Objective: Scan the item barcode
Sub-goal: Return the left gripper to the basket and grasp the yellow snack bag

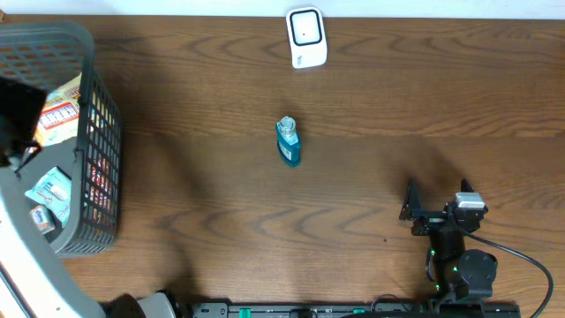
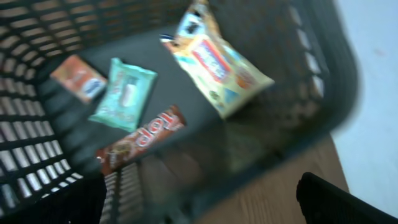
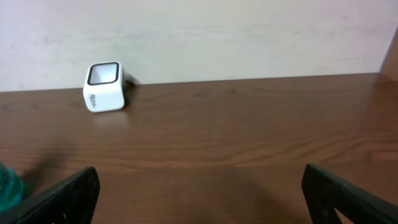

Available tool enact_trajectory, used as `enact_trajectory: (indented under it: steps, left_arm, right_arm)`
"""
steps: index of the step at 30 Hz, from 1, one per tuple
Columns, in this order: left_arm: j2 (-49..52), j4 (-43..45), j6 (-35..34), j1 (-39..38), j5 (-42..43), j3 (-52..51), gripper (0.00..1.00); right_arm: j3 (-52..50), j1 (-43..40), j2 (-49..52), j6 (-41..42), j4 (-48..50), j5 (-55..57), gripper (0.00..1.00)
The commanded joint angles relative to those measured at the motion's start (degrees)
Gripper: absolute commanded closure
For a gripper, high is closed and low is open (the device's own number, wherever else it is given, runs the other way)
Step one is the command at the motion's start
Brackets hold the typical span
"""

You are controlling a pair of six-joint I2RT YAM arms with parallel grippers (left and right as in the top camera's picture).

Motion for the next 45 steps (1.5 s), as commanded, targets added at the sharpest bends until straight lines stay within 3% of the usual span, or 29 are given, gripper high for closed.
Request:
enact_trajectory:
  steps: [1,16,26,38,45]
  left_arm:
    - [1.84,-0.07,-1.18,3.28,-0.09,-1.16,0.02]
    - [20.74,7.69,-3.82,4.72,0.79,-1.20,0.02]
    - [30.49,16.22,-13.57,4.72,0.79,-1.20,0.02]
    - [39.04,29.51,-13.86,4.70,5.33,-1.20,0.02]
    - [42.01,31.19,-13.84,4.66,6.60,-1.20,0.02]
  right_arm:
    - [-0.09,-0.44,-0.24,0.72,-0.24,0.24,0.01]
    - [-0.09,-0.44,-0.24,0.72,-0.24,0.24,0.01]
    - [-0.09,-0.44,-0.24,0.72,-0.22,0.24,0.01]
    - [-0.09,-0.46,-0.24,0.72,-0.24,0.24,0.01]
    - [-0.09,-0.44,-0.24,0.72,-0.22,0.24,0.01]
